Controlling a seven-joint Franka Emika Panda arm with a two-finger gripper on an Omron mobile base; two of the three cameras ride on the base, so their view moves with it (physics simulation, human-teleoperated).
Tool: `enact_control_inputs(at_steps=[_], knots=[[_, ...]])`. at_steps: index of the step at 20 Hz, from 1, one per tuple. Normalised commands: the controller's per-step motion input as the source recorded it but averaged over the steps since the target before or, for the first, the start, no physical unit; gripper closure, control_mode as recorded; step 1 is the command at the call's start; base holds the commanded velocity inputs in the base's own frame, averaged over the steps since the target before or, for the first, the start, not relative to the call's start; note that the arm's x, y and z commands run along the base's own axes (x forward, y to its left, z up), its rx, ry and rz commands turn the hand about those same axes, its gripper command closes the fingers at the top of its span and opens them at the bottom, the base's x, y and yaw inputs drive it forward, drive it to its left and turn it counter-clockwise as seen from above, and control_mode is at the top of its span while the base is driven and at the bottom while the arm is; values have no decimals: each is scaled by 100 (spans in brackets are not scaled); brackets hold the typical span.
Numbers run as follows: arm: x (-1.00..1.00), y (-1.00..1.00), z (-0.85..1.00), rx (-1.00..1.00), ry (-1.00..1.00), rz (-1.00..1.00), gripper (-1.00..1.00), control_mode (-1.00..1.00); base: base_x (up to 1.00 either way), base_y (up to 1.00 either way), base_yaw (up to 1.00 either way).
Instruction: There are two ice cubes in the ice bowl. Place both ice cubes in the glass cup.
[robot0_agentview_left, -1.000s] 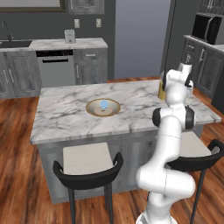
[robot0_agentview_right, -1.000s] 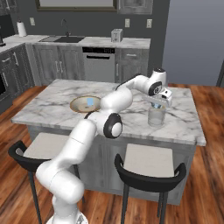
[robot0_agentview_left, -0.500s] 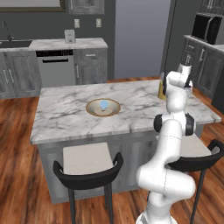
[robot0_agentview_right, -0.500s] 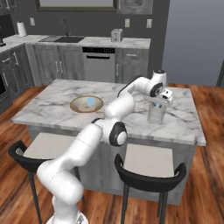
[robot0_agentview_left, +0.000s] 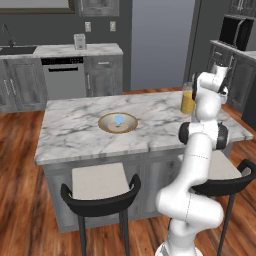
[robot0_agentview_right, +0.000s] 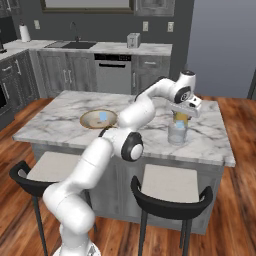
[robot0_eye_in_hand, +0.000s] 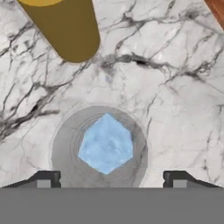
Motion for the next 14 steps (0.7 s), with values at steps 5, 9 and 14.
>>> enact_control_inputs(at_steps=[5, 9, 14], knots=[[-88, 17, 68, 0, -23, 0, -100, -100, 0, 0, 0], [-100, 69, 42, 0, -21, 0, -100, -100, 0, 0, 0], [-100, 100, -27, -4, -15, 2, -100, -100, 0, 0, 0]])
